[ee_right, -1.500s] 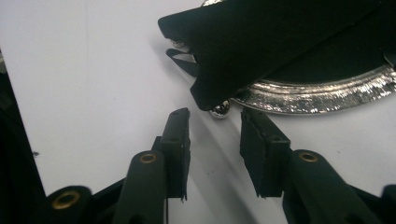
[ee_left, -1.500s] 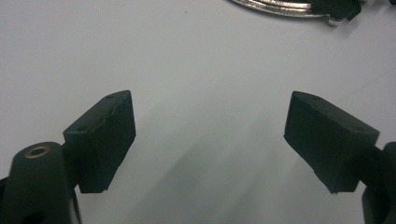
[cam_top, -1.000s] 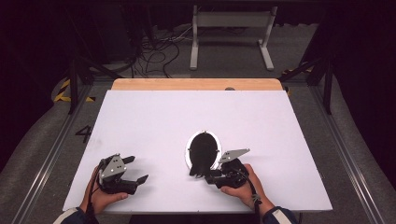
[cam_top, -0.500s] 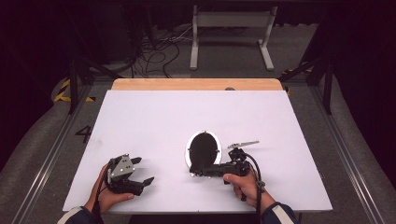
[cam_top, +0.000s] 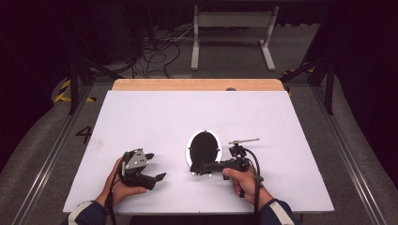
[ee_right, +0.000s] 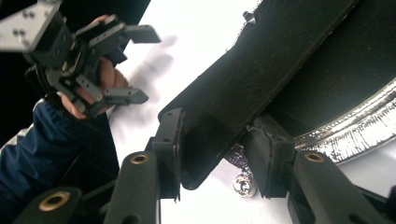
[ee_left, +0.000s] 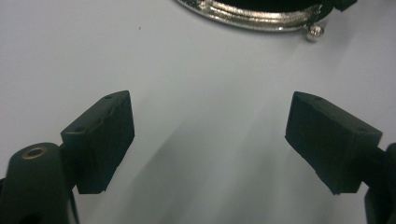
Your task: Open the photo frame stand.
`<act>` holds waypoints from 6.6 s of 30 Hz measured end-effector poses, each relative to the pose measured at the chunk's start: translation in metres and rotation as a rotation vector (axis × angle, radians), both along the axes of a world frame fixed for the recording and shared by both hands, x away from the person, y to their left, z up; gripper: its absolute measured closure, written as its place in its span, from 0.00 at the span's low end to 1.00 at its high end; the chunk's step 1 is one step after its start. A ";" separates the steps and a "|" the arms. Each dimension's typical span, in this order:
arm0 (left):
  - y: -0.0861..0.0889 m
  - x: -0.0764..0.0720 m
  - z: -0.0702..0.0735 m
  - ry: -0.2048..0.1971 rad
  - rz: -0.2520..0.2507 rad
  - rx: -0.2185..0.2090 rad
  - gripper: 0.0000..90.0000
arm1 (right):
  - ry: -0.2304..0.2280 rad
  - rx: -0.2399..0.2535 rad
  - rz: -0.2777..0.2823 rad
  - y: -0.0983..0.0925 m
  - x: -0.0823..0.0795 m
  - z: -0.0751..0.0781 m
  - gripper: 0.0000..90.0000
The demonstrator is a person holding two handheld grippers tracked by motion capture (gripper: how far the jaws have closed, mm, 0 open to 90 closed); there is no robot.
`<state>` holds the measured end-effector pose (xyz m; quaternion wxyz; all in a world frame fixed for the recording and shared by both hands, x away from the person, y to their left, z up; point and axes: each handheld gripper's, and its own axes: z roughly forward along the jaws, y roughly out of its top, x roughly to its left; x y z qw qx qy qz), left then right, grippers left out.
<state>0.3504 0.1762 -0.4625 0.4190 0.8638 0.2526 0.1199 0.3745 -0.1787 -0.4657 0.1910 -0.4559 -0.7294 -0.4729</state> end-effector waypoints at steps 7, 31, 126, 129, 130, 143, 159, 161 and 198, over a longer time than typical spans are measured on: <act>-0.026 0.041 0.001 0.093 -0.029 -0.071 0.20 | -0.068 -0.033 0.044 0.001 0.002 0.000 0.69; -0.058 0.076 0.004 0.311 -0.056 -0.261 0.17 | -0.295 -0.114 0.123 0.004 -0.006 0.000 0.70; -0.076 0.036 0.030 -0.212 -0.152 -0.137 0.83 | -0.551 -0.242 0.105 -0.005 -0.027 0.026 0.81; -0.079 0.034 0.029 -0.213 -0.162 -0.119 0.83 | -0.553 -0.248 0.108 -0.004 -0.027 0.026 0.82; -0.079 0.034 0.028 -0.211 -0.163 -0.121 0.83 | -0.552 -0.250 0.110 -0.004 -0.027 0.026 0.83; -0.081 0.034 0.023 -0.195 -0.178 -0.103 0.82 | -0.543 -0.266 0.114 -0.003 -0.027 0.022 0.85; -0.089 0.044 0.001 -0.208 -0.112 0.043 0.87 | -0.542 -0.278 0.118 -0.004 -0.027 0.022 0.87; -0.090 0.043 0.002 -0.216 -0.108 0.057 0.87 | -0.543 -0.281 0.119 -0.004 -0.027 0.023 0.87; -0.069 0.041 0.023 -0.204 -0.131 -0.040 0.74 | -0.610 -0.360 0.030 -0.010 -0.040 0.039 0.84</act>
